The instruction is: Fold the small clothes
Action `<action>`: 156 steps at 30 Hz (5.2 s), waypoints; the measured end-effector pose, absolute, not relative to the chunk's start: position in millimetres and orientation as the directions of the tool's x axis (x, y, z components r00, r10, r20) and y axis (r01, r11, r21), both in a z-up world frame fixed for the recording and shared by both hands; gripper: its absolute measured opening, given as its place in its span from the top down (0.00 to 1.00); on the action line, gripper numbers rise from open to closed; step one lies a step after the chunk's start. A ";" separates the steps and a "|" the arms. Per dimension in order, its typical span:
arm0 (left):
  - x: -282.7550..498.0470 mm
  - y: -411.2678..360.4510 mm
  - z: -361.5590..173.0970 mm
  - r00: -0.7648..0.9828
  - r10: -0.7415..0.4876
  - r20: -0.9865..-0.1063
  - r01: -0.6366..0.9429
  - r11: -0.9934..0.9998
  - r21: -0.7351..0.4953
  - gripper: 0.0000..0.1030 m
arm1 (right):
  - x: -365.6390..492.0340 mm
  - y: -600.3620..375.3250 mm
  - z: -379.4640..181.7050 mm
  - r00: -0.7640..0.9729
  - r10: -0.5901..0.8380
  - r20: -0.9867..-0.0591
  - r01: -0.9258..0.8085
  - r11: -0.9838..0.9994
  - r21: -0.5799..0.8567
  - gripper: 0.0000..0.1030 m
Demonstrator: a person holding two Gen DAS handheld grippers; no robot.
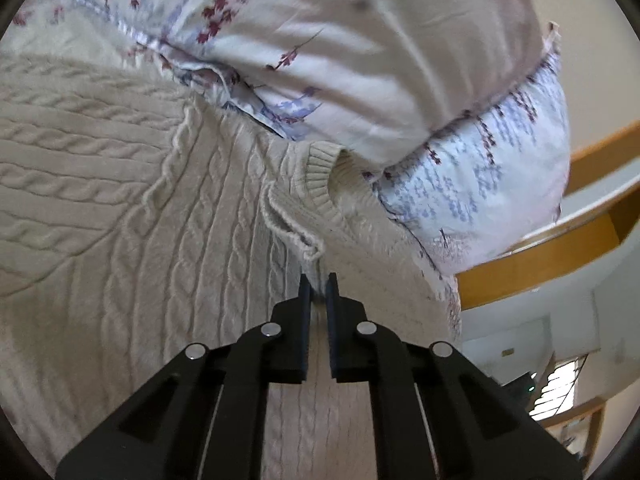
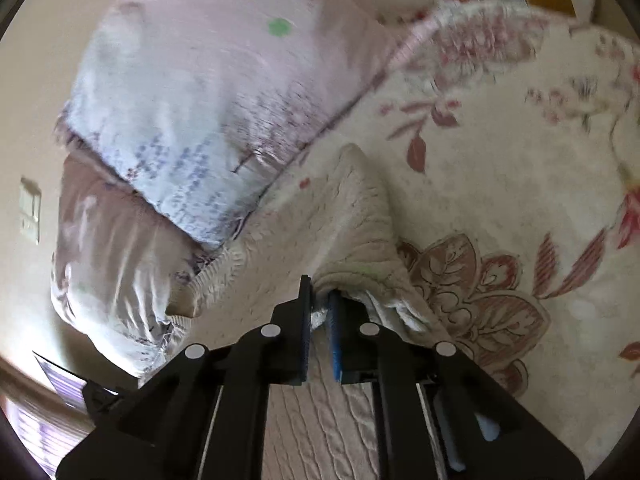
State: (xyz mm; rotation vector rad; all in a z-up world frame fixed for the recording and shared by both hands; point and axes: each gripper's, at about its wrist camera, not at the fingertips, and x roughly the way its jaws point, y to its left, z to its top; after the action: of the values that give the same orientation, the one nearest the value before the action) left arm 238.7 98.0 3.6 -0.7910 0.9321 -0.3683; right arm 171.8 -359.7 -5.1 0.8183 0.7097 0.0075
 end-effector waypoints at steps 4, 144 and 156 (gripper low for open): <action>232.2 99.6 -5.6 0.543 -0.560 -0.625 -0.066 0.714 -0.697 0.93 | 171.6 -354.3 -15.0 0.736 0.233 -0.636 0.301 0.728 0.616 0.92; 176.5 185.5 -16.1 0.643 -0.528 -0.555 -0.148 0.626 -0.766 0.78 | 233.4 -311.2 -23.9 0.688 0.373 -0.623 0.172 0.750 0.639 0.92; 170.5 169.8 1.2 0.629 -0.519 -0.579 -0.088 0.692 -0.717 0.52 | 209.7 -312.5 -31.6 0.693 0.255 -0.675 0.217 0.818 0.532 0.93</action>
State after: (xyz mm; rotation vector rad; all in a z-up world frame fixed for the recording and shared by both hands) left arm 170.5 169.8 1.2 -0.7872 0.8732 -0.2785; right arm 209.7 -312.5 -31.6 0.6300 0.8196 0.0226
